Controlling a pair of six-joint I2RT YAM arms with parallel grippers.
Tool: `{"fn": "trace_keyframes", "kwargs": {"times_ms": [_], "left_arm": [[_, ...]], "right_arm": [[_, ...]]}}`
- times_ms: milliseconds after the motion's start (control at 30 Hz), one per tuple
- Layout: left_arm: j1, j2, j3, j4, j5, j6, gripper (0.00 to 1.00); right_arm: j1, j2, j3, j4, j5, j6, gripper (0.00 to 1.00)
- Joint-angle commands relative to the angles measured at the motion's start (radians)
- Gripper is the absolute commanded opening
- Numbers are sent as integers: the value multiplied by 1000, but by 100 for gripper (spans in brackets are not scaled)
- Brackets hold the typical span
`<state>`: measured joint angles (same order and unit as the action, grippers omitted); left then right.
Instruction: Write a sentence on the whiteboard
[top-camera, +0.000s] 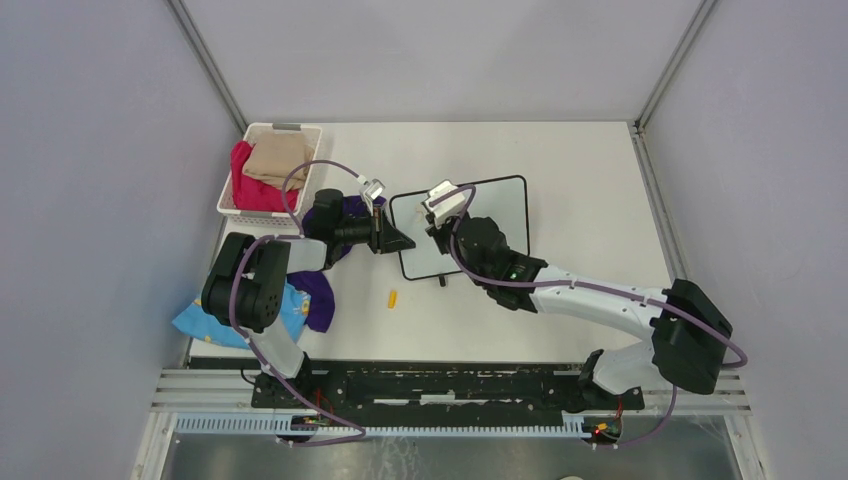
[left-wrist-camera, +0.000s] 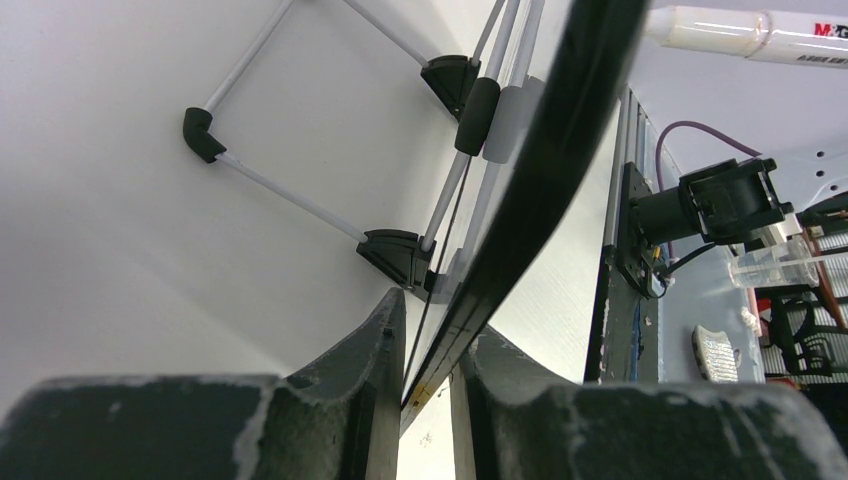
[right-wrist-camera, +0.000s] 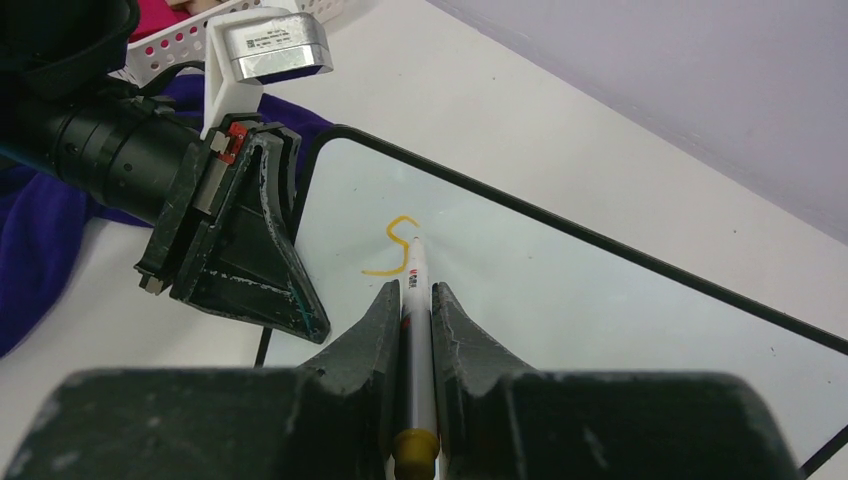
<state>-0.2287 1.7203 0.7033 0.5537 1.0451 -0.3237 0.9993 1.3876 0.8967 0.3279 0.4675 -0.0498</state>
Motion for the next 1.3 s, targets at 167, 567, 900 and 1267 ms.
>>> {"fn": "trace_keyframes", "kwargs": {"times_ms": [167,567,900,1267], "left_arm": [[-18,1,9,-58,-35,57,27],[-18,5,12,-61,-37,60,27],[-20,5,13,-69,-38,66,27],[-23,4,14,-73,-38,67,27]], "right_arm": [[-12,40,71,21,2,9,0],[-23,47,35,14,17,22,0],[-25,30,-15,10,19,36,0],[-26,9,-55,8,14,48,0]]}}
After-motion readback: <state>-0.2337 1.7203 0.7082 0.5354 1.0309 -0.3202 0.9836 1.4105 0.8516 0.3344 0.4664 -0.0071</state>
